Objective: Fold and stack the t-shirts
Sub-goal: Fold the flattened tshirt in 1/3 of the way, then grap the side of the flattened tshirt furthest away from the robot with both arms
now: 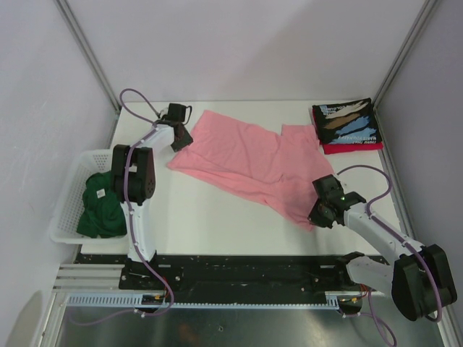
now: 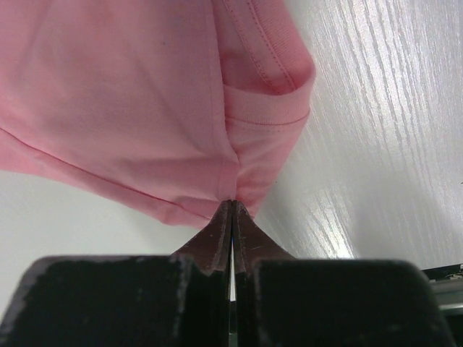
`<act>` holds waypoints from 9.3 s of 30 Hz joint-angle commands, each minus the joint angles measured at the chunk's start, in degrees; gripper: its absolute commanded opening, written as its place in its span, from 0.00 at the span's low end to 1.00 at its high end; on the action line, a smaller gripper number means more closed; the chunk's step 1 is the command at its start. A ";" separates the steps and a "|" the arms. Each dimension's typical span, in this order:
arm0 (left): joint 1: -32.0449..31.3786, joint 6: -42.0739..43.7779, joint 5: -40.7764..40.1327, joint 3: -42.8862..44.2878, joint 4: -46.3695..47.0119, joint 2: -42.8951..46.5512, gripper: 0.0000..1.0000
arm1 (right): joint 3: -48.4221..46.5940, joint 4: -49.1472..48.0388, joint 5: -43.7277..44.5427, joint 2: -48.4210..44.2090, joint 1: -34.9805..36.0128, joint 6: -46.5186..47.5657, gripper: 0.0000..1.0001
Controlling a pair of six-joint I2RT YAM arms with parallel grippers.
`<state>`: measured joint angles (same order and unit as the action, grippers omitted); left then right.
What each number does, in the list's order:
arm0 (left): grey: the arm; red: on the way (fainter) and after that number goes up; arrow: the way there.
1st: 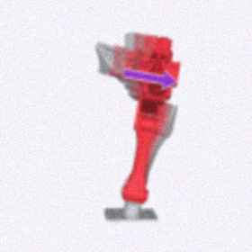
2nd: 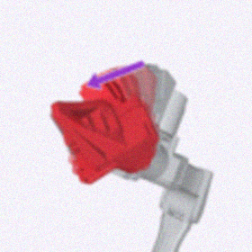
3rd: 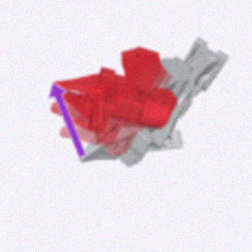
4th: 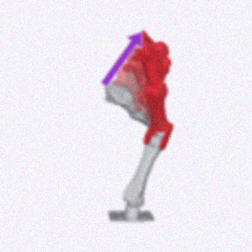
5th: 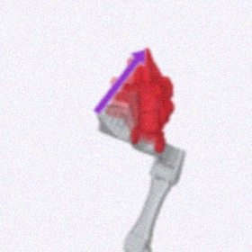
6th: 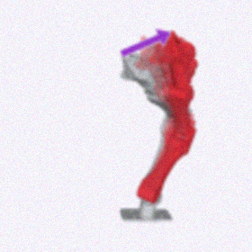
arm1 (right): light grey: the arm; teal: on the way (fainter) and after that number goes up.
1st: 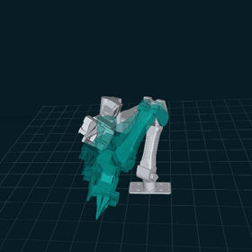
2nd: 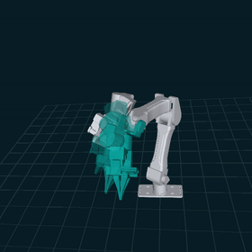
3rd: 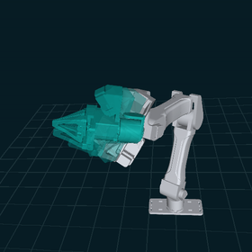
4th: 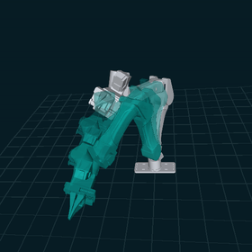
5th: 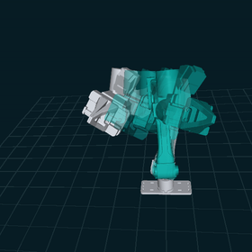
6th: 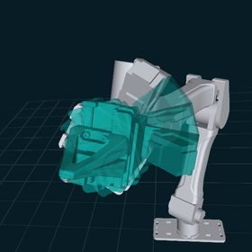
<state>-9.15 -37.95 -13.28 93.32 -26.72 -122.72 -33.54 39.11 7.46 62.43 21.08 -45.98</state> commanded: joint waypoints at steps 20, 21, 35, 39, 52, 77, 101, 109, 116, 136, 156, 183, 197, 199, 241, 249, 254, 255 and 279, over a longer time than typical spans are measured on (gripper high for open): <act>-0.96 -3.14 -3.57 -0.50 -1.22 -0.05 0.01 | 0.50 -0.96 0.61 0.52 -0.26 1.21 0.00; -0.96 -2.94 -3.76 -0.42 -1.18 -0.02 0.00 | 0.54 -0.88 0.79 0.42 -0.34 1.22 0.00; 0.54 -0.06 -5.73 3.62 -1.39 -1.19 0.00 | 0.15 -0.62 3.26 1.05 -2.06 1.73 0.00; 0.98 0.46 -5.97 4.82 -1.40 -2.20 0.00 | 0.10 -0.89 3.65 1.55 -3.14 2.00 0.00; 2.00 -0.17 -6.12 6.22 -1.36 -3.45 0.00 | -1.17 0.83 4.77 2.76 -2.57 1.41 0.00; 3.59 4.28 0.23 2.94 -1.30 1.83 0.16 | -9.18 -0.33 7.33 11.16 -3.29 6.53 0.05; 6.59 0.93 2.09 -21.21 -0.48 22.36 0.38 | -12.47 -0.22 8.08 9.99 -5.75 8.51 0.27; 7.46 0.14 3.27 -23.57 0.38 21.33 0.36 | -7.00 2.71 0.77 -0.29 -3.21 3.02 0.31; 7.80 -0.03 3.37 -23.69 0.55 20.42 0.34 | -0.58 2.77 -3.77 -6.13 -0.14 -2.04 0.24; 8.64 0.30 3.23 -23.80 0.64 19.92 0.34 | 2.34 -2.01 0.60 -0.80 -1.73 -0.72 0.40; 8.97 0.94 4.52 -21.03 1.46 15.32 0.43 | 3.41 -5.41 0.36 6.11 -3.18 1.98 0.42; 8.11 -3.31 -9.42 -27.45 -0.45 25.50 0.00 | 0.12 12.47 -12.91 -7.48 -7.28 -3.27 0.00; 8.14 -11.32 -15.45 -43.73 -7.32 43.51 0.00 | 0.09 32.36 -19.93 -31.58 -5.14 -8.87 0.00; 8.17 -12.31 -16.03 -45.26 -8.33 45.02 0.00 | 0.13 33.73 -20.36 -33.14 -4.62 -9.07 0.02; 1.19 1.00 2.98 29.35 -4.44 -16.19 0.41 | -36.12 -23.15 -3.74 36.51 -15.40 11.83 0.76; 0.56 1.28 1.33 28.31 -4.49 -18.33 0.39 | -36.25 -24.16 -5.13 39.83 -15.98 12.70 0.75; 0.07 1.79 -0.99 27.01 -4.52 -18.14 0.38 | -36.20 -23.73 -3.85 40.70 -15.99 13.40 0.74; -0.01 1.77 -1.28 26.92 -4.55 -18.11 0.38 | -36.23 -23.73 -3.59 40.81 -16.03 13.65 0.74; -1.77 2.30 -5.61 26.37 -5.00 -17.75 0.05 | -41.17 -24.95 -0.07 49.61 -16.21 17.90 0.74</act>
<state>-10.74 -35.97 -16.43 119.74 -31.48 -141.03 -71.13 15.49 4.80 109.75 5.19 -30.30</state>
